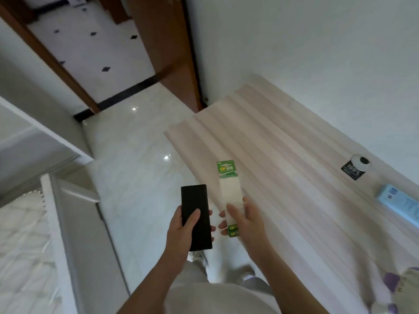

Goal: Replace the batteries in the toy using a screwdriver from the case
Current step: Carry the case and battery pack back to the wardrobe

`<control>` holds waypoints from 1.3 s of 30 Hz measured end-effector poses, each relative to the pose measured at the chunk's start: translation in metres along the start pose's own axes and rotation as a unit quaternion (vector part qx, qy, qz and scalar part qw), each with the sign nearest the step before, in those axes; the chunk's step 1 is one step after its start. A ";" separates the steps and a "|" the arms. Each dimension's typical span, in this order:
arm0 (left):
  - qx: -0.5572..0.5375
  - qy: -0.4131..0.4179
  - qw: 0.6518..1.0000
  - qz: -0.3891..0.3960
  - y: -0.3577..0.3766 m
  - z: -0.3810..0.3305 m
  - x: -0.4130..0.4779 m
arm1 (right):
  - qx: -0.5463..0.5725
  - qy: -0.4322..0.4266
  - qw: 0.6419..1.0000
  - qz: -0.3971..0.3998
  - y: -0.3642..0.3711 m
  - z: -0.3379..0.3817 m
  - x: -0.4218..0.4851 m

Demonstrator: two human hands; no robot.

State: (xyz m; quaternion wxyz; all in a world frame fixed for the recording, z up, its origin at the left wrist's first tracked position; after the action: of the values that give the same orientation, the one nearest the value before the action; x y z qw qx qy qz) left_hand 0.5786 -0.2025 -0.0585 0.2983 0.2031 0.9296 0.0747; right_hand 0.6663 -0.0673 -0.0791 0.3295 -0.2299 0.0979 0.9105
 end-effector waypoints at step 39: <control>-0.206 0.095 0.930 -0.288 -0.394 -0.215 0.196 | -0.252 0.035 0.923 0.289 0.523 0.075 0.215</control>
State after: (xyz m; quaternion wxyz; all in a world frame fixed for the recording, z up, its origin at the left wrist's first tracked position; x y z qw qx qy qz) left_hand 0.1768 -0.4805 -0.0897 0.2523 -0.1480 0.9363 0.1947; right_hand 0.1567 -0.3224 -0.1038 -0.0200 -0.2985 -0.0610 0.9523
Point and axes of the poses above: each hand's wrist, its own x-axis towards the middle knuckle, its own y-axis out of the palm, z = x × y, the point moved 4 cm from there along x, towards the middle knuckle, and after that the axes turned 11 degrees about -x, right-handed, at the moved point
